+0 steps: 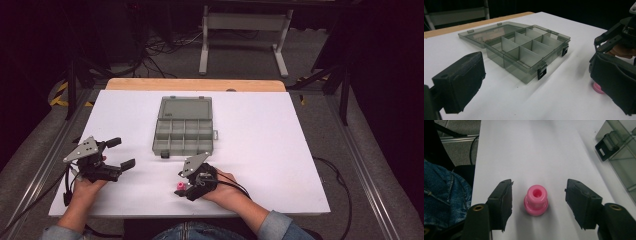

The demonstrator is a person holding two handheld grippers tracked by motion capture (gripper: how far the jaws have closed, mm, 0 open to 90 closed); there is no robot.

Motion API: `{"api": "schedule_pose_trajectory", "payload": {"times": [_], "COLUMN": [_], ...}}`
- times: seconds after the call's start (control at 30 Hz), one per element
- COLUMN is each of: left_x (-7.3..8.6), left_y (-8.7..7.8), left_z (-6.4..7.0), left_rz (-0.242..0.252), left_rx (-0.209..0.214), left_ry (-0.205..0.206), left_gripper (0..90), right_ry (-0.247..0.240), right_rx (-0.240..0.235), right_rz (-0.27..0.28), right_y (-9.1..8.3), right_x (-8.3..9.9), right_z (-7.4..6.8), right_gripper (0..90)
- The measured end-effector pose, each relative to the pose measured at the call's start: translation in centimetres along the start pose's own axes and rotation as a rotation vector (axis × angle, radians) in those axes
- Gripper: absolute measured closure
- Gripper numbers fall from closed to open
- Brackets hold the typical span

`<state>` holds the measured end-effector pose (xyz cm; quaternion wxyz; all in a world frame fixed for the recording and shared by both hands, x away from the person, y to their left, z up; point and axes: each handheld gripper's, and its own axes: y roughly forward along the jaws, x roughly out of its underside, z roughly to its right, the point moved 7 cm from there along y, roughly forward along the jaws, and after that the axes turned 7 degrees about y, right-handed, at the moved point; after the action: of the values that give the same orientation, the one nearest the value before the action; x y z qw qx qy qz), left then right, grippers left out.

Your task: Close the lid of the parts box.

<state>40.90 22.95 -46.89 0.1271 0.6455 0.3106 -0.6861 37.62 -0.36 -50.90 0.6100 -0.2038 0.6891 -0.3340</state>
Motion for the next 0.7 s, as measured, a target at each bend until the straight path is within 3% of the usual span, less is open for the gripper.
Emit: {"api": "schedule_pose_trajectory", "payload": {"times": [0.6, 0.7], "left_x": [0.0, 0.0], "left_y": [0.0, 0.0], "left_z": [0.0, 0.0], "left_rz": [0.001, 0.002], "left_rx": [0.002, 0.004], "left_ry": [0.006, 0.004], "left_gripper": [0.6, 0.6], "right_ry": [-0.002, -0.002], "right_rx": [-0.010, -0.011], "right_rz": [-0.071, -0.073], "right_y": [1.1, 1.1], "right_x": [0.7, 0.7], "right_z": [0.0, -0.1], "right_gripper": [64.2, 64.5]}}
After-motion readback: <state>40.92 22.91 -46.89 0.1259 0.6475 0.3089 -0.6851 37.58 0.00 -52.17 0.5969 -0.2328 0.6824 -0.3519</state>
